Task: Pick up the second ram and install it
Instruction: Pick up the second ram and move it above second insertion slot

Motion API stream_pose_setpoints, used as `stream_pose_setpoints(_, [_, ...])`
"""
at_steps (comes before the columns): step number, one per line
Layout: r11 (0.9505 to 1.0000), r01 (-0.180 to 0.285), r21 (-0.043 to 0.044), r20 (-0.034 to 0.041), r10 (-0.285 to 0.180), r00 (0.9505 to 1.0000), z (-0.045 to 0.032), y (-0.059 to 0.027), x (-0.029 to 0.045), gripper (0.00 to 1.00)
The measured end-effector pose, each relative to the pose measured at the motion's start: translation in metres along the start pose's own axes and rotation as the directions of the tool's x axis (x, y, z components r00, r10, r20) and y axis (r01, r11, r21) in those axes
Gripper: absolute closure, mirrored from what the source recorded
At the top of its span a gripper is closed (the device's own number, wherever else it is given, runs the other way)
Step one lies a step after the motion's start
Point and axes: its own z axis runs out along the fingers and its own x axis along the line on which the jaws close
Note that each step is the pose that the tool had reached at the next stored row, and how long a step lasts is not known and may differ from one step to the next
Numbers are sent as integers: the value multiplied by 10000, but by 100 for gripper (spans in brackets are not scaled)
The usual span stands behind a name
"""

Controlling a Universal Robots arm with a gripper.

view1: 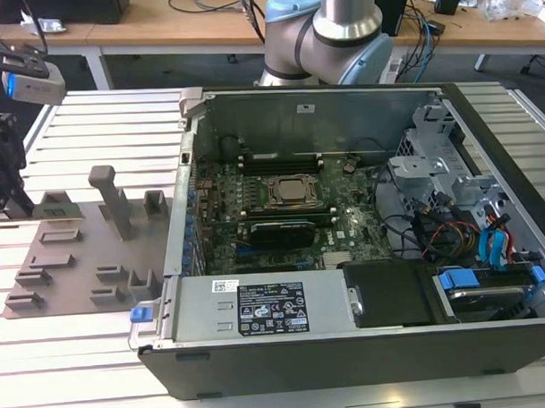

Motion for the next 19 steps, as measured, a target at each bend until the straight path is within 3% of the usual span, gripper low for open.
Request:
stream_pose_setpoints(16, [10000, 0, 0, 0, 0, 10000, -359, 3, -7, 87])
stream_pose_setpoints(19, [10000, 1, 1, 1, -1, 10000, -461, 4, -9, 87])
